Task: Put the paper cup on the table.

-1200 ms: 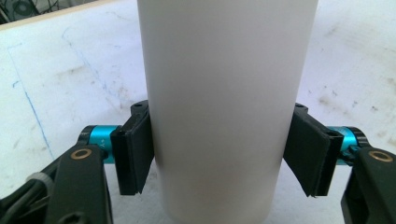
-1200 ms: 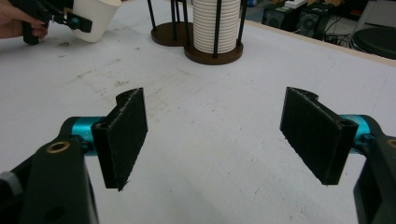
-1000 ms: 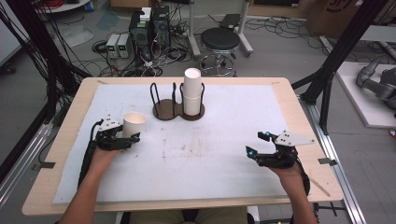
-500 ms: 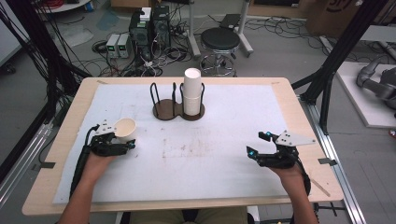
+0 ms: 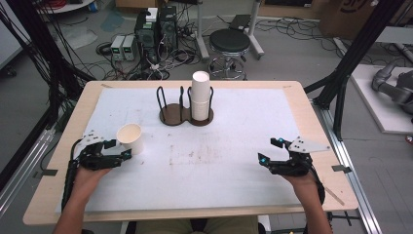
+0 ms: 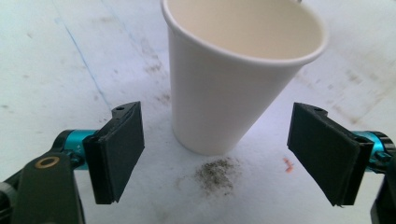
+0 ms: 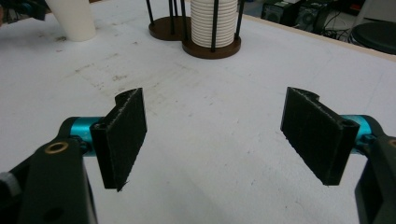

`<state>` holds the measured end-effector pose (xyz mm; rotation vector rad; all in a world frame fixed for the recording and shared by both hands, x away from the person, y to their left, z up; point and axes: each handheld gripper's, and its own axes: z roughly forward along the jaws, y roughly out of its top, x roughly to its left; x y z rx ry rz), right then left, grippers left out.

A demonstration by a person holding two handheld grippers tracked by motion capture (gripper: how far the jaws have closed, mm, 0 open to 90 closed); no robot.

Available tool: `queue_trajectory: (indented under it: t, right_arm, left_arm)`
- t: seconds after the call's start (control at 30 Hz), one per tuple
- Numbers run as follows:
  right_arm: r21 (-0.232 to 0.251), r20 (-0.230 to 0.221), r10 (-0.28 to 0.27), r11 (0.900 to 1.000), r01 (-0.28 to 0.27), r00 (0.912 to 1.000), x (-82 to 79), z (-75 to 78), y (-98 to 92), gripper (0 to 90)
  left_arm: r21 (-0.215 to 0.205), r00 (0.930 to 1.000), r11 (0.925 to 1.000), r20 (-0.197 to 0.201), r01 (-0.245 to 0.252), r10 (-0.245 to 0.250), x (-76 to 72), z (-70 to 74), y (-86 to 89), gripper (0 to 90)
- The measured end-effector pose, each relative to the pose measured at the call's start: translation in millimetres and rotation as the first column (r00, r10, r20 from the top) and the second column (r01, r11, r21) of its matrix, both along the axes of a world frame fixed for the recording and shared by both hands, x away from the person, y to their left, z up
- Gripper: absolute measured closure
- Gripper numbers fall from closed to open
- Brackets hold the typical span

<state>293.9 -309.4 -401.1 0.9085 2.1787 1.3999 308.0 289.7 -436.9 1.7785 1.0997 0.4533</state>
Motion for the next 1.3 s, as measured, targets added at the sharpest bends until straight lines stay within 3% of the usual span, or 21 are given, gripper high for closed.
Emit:
queue_trajectory:
  t: [0.07,0.13,0.27,0.37,0.47,0.53,0.83,1.1,1.3]
  right_arm:
    - [-0.003,0.002,-0.001,1.0,0.001,1.0,0.3,-0.2,-0.4,23.0]
    - [-0.007,-0.006,-0.005,1.0,0.005,1.0,0.3,-0.4,-0.8,22.8]
    - [-0.02,-0.018,-0.016,1.0,0.016,0.9997,1.6,-1.6,-0.6,22.0]
    - [-0.041,-0.018,-0.038,0.998,0.037,0.9991,2.8,-3.2,-0.8,21.2]
    - [-0.054,-0.029,-0.057,0.997,0.055,0.998,4.0,-5.0,-1.9,20.8]
    - [-0.058,-0.038,-0.064,0.996,0.062,0.9972,4.2,-5.4,-3.3,20.5]
    - [-0.053,-0.031,-0.072,0.996,0.07,0.997,3.7,-6.1,-7.1,19.4]
    - [-0.041,-0.017,-0.084,0.996,0.083,0.9963,0.8,-4.2,-9.1,17.9]
    - [-0.037,-0.014,-0.09,0.995,0.09,0.9958,-3.4,-3.1,-8.9,16.4]
  left_arm:
    - [-0.051,0.9987,0.9986,0.049,-0.014,0.017,-5.6,4.4,6.3,18.8]
    - [-0.093,0.9925,0.9953,0.117,-0.026,0.037,-9.6,9.7,11.1,18.8]
    - [-0.166,0.9684,0.9857,0.24,-0.027,0.067,-15.2,19.2,12.8,18.5]
    - [-0.203,0.9501,0.9793,0.305,-0.003,0.066,-17.0,23.9,10.4,17.9]
    - [-0.228,0.9363,0.9732,0.347,0.028,0.054,-17.7,28.4,4.6,16.8]
    - [-0.245,0.9325,0.9674,0.36,0.065,0.028,-17.5,29.3,-2.1,16.8]
    - [-0.203,0.9248,0.9646,0.371,0.169,-0.084,-10.7,32.0,-40.9,16.8]
    - [-0.188,0.9175,0.9626,0.382,0.196,-0.112,-9.0,33.2,-54.2,16.8]
    - [-0.172,0.9196,0.9634,0.371,0.205,-0.13,-9.9,31.7,-56.7,16.8]
